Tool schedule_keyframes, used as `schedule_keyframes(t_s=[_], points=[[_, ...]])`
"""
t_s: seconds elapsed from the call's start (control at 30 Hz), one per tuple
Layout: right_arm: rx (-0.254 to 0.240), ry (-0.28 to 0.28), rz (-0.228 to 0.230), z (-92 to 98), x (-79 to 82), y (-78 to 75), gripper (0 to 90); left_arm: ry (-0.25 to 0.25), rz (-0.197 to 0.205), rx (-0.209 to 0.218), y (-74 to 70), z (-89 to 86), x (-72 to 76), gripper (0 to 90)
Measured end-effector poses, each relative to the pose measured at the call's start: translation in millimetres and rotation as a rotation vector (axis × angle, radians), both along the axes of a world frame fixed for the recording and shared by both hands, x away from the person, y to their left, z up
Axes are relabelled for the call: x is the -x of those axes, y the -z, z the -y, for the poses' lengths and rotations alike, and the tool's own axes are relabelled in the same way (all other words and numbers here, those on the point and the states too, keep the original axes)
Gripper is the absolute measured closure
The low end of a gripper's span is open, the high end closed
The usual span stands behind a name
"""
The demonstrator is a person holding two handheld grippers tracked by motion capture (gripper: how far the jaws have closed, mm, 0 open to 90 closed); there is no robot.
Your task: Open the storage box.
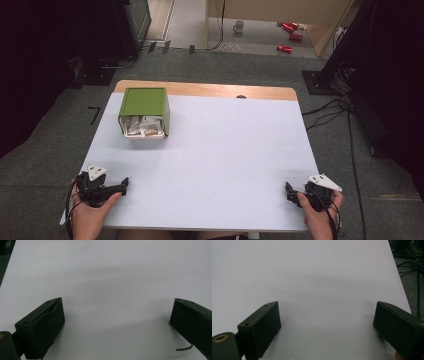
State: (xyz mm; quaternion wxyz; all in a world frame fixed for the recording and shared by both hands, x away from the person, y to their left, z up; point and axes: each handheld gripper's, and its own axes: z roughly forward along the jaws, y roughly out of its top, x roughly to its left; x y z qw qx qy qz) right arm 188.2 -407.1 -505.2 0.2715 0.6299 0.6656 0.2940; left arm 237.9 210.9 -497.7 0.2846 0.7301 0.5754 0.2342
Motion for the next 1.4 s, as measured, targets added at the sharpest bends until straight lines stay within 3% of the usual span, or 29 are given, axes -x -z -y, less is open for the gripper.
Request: schedule_keyframes(t_s=[0.2,0.3,0.47,0.6,0.67,1.1,1.4], points=[[0.000,0.002,0.001,-0.4,0.4,0.1,7.0,-0.004,-0.005,-0.006,-1.0,0.5,0.8,0.2],[0.000,0.001,0.002,-0.4,0.4,0.1,7.0,-0.034,-0.006,-0.007,-3.3,0.3,2.6,3.9],[0.000,0.001,0.003,-0.3,0.5,0.1,7.0,-0.056,-0.006,0.021,-6.2,-0.9,2.6,7.0],[0.000,0.001,0.003,-0.3,0.5,0.1,7.0,-0.048,0.017,0.042,-15.1,1.3,0.6,8.2],[-0.001,0.001,0.003,-0.3,0.5,0.1,7.0,-0.051,0.039,0.051,-20.2,2.5,-0.4,14.6],[0.000,0.001,0.006,-0.3,0.7,0.3,7.0,-0.054,0.071,0.089,-43.1,9.7,-22.2,16.2],[-0.001,0.001,0.006,-0.3,0.8,0.3,7.0,-0.061,0.046,0.108,-45.9,12.5,-43.9,22.3]])
